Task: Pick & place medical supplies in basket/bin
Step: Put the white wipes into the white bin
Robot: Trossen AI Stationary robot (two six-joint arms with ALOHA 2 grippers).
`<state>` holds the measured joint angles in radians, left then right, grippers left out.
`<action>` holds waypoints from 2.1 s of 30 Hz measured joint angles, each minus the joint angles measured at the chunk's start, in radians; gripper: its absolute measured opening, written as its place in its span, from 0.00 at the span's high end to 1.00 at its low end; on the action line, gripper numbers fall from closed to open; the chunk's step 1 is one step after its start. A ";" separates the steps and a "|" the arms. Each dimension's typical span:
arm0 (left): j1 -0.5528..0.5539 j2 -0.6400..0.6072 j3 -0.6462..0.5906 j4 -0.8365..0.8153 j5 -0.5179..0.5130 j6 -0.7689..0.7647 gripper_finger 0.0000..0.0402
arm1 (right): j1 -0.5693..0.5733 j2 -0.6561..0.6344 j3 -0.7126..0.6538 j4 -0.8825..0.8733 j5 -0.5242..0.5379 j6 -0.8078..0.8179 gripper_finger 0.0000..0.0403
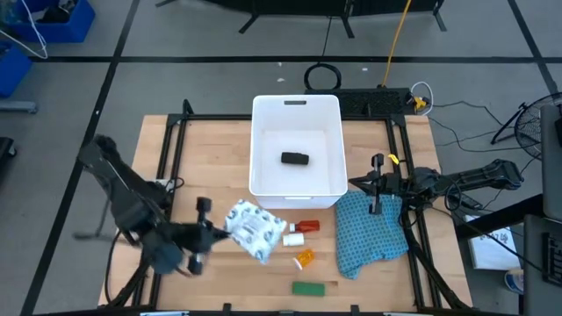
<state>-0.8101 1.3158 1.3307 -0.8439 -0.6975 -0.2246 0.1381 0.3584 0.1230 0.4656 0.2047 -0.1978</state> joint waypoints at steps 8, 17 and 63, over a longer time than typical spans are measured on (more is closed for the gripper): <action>0.004 -0.458 -0.508 0.537 -0.064 0.155 1.00 | 0.000 0.000 0.000 -0.019 0.000 -0.005 1.00; 0.160 -0.723 -0.722 0.830 -0.064 0.126 1.00 | 0.000 0.000 0.000 -0.030 0.000 -0.022 1.00; 0.967 0.583 0.146 0.249 0.834 0.366 1.00 | 0.000 0.000 0.000 -0.026 0.002 -0.099 1.00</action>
<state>0.1570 1.8990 1.4765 -0.5950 0.1368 0.1418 0.1383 0.3580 0.1234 0.4400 0.2070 -0.2966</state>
